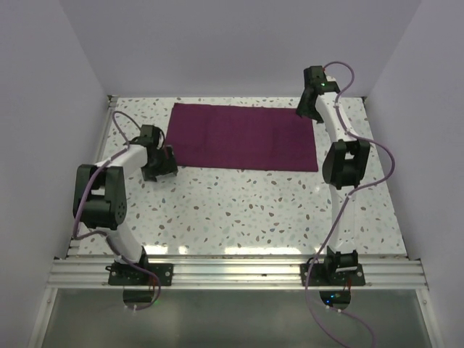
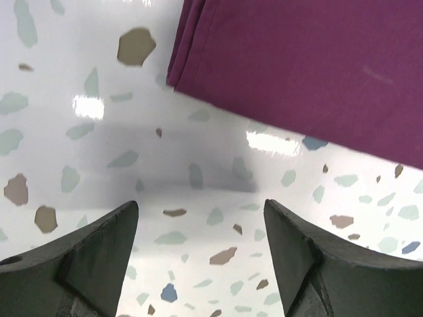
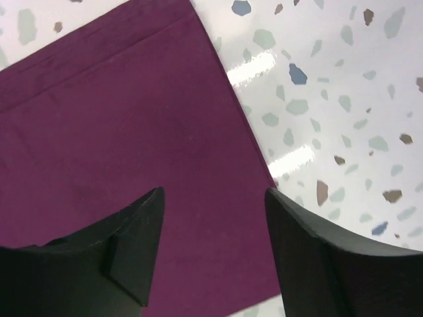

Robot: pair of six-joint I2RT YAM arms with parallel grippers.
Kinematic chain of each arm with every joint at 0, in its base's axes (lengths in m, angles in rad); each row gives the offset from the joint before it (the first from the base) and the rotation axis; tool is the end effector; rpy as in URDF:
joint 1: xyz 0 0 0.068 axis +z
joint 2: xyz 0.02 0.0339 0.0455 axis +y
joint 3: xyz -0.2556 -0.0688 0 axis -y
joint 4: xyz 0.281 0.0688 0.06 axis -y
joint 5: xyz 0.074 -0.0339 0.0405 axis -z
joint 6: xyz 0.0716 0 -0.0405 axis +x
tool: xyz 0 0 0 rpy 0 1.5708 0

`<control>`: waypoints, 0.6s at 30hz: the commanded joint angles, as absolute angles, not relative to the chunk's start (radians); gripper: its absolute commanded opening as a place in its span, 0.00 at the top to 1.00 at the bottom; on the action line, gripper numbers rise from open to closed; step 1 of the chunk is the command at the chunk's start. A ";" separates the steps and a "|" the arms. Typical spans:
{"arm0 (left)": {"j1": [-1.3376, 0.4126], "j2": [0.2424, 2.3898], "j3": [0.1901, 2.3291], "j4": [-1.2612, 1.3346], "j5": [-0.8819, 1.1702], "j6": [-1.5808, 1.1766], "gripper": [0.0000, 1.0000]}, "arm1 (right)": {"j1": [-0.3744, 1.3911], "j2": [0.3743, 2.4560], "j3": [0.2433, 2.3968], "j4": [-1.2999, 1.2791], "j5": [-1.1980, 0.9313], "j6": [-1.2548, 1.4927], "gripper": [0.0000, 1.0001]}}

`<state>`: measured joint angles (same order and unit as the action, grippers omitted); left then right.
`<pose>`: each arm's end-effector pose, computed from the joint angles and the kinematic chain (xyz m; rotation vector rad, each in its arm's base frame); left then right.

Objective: Open and lay out the surgical kit
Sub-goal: Open the surgical kit at the center of the board.

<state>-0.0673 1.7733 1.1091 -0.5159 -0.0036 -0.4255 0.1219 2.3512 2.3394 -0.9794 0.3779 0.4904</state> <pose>0.3842 -0.0256 0.1033 -0.4925 2.7147 -0.1283 0.5576 0.0417 0.2342 0.5914 2.4040 -0.2285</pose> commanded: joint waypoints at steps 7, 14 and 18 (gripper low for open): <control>-0.072 1.646 1.002 -0.486 0.008 -0.411 0.19 | 0.077 2.519 2.505 -0.876 0.333 0.514 0.41; -0.077 1.589 0.921 -0.469 0.023 -0.436 0.19 | 0.072 2.597 2.528 -0.761 0.379 0.523 0.44; -0.080 1.557 0.884 -0.476 0.015 -0.437 0.19 | 0.064 2.661 2.580 -0.723 0.439 0.517 0.45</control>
